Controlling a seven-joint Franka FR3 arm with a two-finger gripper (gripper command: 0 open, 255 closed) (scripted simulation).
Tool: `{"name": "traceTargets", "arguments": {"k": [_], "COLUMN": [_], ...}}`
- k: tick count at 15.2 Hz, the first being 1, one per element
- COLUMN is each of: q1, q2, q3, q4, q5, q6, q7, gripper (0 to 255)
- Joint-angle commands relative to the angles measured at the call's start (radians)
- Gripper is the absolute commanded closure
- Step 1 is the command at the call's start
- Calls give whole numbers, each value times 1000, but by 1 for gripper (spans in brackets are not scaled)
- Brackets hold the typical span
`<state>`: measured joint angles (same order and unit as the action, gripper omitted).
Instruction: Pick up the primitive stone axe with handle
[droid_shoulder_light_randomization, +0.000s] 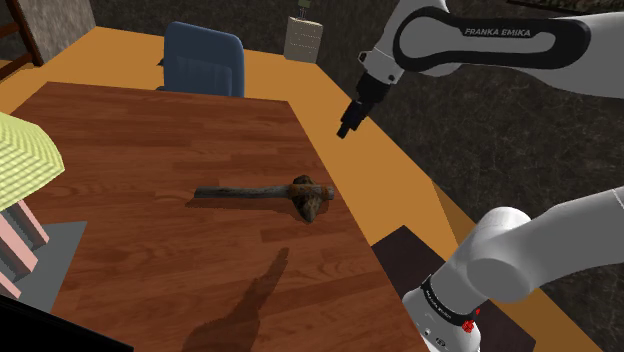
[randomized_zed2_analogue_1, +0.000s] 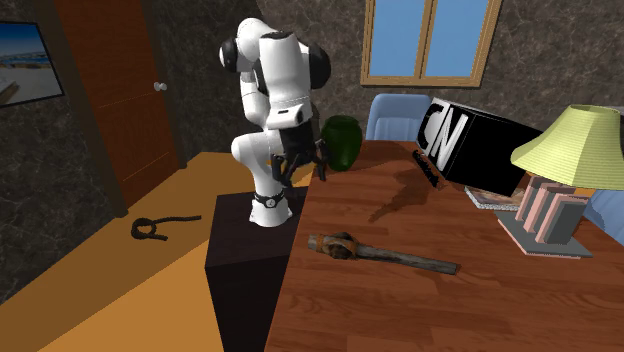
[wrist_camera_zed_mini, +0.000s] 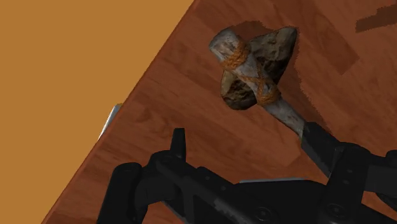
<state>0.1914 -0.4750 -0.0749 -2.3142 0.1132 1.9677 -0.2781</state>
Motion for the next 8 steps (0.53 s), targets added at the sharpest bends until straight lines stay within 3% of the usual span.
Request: {"name": "traceTargets", "arguments": {"k": [1,8], "q1": [31,118], "q2": [70,282], "q3": [4,28], "q4": [18,80], "q5": [9,34], "q6": [39,141], "q7": [-62,-273], "gripper": [0,0]}}
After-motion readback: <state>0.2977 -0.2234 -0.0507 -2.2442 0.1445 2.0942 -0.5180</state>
